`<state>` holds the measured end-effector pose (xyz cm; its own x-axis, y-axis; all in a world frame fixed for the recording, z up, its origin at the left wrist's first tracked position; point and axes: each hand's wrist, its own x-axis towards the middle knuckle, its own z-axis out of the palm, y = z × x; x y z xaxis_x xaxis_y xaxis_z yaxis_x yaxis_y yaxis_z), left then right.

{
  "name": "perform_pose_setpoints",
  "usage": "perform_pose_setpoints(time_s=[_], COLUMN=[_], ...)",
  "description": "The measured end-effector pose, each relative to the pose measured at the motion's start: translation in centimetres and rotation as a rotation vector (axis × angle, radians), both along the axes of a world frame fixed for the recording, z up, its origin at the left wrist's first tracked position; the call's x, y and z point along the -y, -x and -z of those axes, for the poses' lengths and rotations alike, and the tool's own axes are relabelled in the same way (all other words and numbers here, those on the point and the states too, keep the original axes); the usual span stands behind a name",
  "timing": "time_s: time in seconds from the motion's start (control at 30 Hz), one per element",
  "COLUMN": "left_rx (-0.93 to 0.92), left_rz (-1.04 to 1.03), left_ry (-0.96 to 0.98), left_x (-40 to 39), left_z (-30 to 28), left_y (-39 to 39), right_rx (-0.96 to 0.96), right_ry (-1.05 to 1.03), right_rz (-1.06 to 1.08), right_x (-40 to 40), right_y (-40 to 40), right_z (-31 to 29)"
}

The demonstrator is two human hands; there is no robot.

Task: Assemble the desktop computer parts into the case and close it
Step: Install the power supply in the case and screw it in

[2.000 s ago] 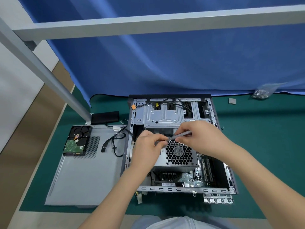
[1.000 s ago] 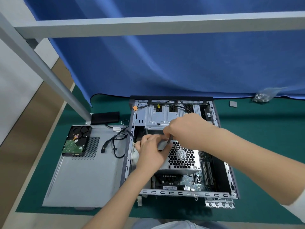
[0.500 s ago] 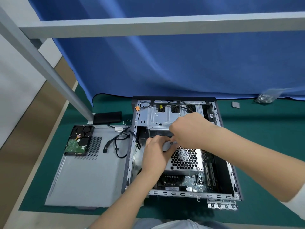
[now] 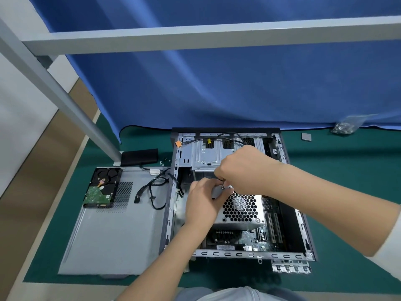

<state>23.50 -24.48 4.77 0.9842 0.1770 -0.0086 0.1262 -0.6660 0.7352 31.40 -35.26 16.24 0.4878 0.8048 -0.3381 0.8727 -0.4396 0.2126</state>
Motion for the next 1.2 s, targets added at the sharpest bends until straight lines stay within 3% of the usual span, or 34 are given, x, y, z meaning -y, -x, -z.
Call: perform_pose_setpoints(time_s=[0.27,0.43,0.77,1.0,1.2], left_rx=[0.020,0.014,-0.071,-0.010,0.029], left_rz=[-0.001,-0.027,0.007,-0.006,-0.013], left_ry=[0.021,-0.032,-0.023,0.008,-0.015], left_x=[-0.1,0.0,-0.1,0.0,-0.2], left_z=[0.4,0.8,0.3,0.4,0.6], left_y=[-0.1,-0.3,-0.2,-0.2,-0.2], right_rx=[0.017,-0.139,0.012,0.074,-0.016], right_ry=[0.035,0.073,0.033,0.055,0.101], right_rz=[0.071,0.224,-0.008,0.020,0.092], right_x=[-1.2,-0.7,-0.8,-0.9,-0.8], right_y=[0.0,-0.4,0.4,0.3,-0.1], right_z=[-0.3,-0.4,-0.7,-0.1,-0.4])
